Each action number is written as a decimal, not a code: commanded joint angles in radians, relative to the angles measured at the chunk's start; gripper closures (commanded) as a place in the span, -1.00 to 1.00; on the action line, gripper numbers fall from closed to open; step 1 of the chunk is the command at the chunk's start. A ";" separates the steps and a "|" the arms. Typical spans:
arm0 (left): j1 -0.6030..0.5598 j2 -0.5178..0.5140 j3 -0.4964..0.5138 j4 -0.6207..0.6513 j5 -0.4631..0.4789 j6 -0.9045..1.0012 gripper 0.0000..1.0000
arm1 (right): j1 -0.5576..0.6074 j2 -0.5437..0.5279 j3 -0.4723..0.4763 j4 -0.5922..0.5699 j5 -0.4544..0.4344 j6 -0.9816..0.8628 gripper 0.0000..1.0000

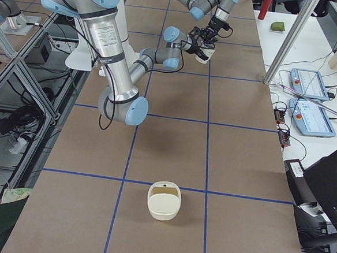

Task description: Left arm hands cup to right arm to dump lemon

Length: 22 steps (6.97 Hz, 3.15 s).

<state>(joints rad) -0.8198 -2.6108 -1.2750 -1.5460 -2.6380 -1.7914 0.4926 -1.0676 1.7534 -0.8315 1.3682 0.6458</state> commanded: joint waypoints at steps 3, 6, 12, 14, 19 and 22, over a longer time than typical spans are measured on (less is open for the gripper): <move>0.007 0.000 -0.030 -0.002 -0.008 -0.016 1.00 | 0.000 -0.002 0.000 0.002 -0.001 0.000 -0.95; 0.010 -0.002 -0.032 -0.002 -0.008 -0.017 1.00 | 0.000 -0.002 -0.002 0.000 -0.003 0.002 -0.95; 0.001 0.021 -0.037 -0.154 -0.020 -0.014 -1.00 | -0.006 0.002 0.001 -0.001 0.000 0.061 1.00; -0.034 0.023 -0.037 -0.154 -0.020 -0.011 -1.00 | -0.003 -0.006 0.008 -0.001 0.003 0.060 1.00; -0.157 0.050 -0.038 -0.157 0.000 0.007 -1.00 | 0.215 -0.314 0.199 -0.003 -0.004 0.063 1.00; -0.162 0.064 -0.040 -0.155 0.000 0.018 -1.00 | 0.363 -0.617 0.242 0.207 0.000 0.066 0.63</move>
<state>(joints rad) -0.9797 -2.5499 -1.3132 -1.7013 -2.6384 -1.7745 0.7999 -1.5436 1.9885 -0.7562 1.3673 0.7098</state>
